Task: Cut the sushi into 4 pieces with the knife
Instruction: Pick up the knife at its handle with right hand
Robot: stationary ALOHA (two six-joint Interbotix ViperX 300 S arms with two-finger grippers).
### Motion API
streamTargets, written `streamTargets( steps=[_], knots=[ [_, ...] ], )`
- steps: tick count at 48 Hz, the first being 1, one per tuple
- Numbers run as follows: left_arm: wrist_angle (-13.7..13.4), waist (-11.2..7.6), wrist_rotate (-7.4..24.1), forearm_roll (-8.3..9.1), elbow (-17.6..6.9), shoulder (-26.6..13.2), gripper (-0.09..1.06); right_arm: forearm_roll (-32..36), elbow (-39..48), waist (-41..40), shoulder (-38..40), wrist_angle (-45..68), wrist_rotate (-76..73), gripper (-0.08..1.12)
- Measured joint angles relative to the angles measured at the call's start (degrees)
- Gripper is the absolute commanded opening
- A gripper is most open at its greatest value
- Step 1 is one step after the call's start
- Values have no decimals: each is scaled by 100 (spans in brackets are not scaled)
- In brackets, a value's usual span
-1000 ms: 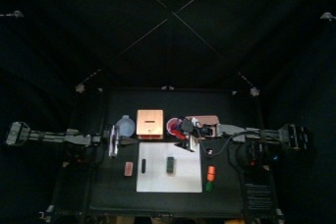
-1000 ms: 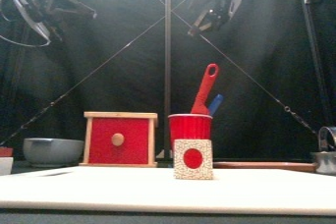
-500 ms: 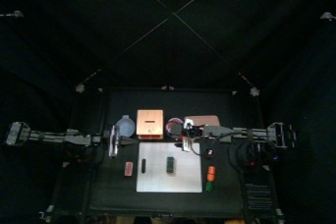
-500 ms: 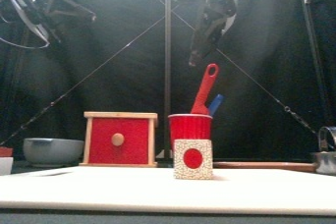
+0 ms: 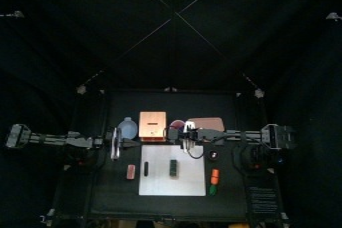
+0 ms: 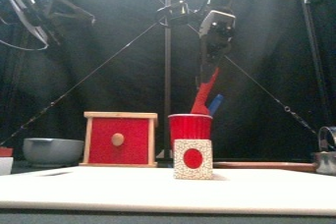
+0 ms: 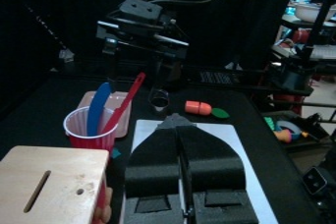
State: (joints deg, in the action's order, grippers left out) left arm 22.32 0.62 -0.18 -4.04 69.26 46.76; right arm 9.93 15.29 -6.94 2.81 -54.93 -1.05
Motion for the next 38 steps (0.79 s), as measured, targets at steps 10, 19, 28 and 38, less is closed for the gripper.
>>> streamTargets(
  steps=[10, 19, 28, 38],
  knots=[
    [0, 0, 0, 0, 0, 0, 1, 53, -9, 0, -114, -44, 0, 92],
    [0, 0, 0, 0, 0, 0, 1, 105, -9, -9, -149, -70, 18, 69],
    [0, 0, 0, 0, 0, 0, 1, 114, -9, -70, -149, -141, 26, 51],
    [0, 9, 0, 0, 9, 0, 1, 114, -26, -105, -193, -246, 88, 44]
  ],
)
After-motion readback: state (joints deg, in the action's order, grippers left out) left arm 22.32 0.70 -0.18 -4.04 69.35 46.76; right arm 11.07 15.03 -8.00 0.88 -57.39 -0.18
